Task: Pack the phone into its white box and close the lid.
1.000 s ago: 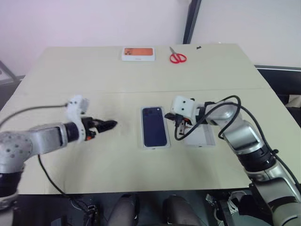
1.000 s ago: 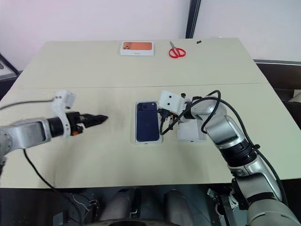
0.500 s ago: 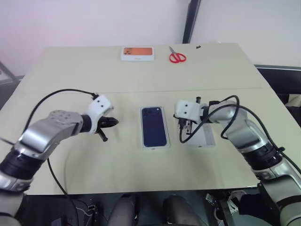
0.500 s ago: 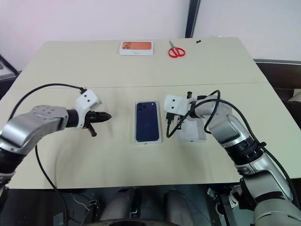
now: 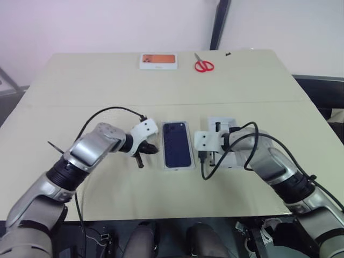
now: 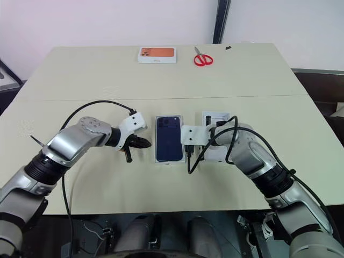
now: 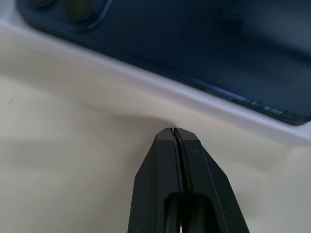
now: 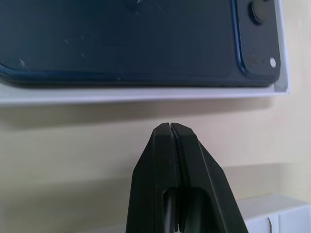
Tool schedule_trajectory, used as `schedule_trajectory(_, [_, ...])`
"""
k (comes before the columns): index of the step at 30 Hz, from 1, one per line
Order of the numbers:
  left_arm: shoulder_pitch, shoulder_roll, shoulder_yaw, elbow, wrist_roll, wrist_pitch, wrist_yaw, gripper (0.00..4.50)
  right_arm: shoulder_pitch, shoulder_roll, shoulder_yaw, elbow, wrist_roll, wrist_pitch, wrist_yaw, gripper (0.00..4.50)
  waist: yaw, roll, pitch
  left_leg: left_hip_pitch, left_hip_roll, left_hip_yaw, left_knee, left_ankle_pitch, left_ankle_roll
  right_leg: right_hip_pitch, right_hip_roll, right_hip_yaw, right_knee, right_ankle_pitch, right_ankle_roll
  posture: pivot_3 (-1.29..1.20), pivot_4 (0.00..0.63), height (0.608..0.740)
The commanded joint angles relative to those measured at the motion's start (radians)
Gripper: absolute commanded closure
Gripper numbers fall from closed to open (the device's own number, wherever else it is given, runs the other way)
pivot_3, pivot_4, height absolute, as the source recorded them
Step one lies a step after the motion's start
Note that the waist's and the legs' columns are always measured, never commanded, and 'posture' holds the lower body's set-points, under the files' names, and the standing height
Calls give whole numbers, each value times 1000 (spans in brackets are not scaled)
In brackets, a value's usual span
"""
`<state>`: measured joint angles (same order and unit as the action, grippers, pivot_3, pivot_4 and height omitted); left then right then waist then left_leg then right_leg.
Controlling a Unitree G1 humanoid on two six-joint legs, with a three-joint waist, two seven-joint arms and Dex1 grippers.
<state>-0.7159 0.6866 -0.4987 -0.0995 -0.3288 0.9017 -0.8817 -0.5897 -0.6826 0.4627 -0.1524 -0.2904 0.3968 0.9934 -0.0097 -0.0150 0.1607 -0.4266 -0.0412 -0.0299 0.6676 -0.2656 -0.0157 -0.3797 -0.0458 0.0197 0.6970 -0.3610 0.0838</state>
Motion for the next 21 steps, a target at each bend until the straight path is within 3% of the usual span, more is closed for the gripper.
schedule_trajectory(1, [18,-51,-18,-78,0,47,6,4445,31,-19,-29,-99,16,26,29,4500,1,0,0,0,0,0,0,0,0,0,0,0,0,0,0,0,150,740])
schedule_trajectory(15, [3,-239,-68,-116,40,132,48,4445,202,-150,-135,-371,79,172,117,4500,19,0,0,2,0,0,1,-3,5,4,0,0,-2,0,0,0,150,740])
schedule_trajectory(21, [-14,-271,-83,-108,52,126,28,4445,241,-172,-151,-418,77,213,114,4500,23,0,0,2,0,-1,2,-3,4,7,0,-1,-5,0,0,0,150,740])
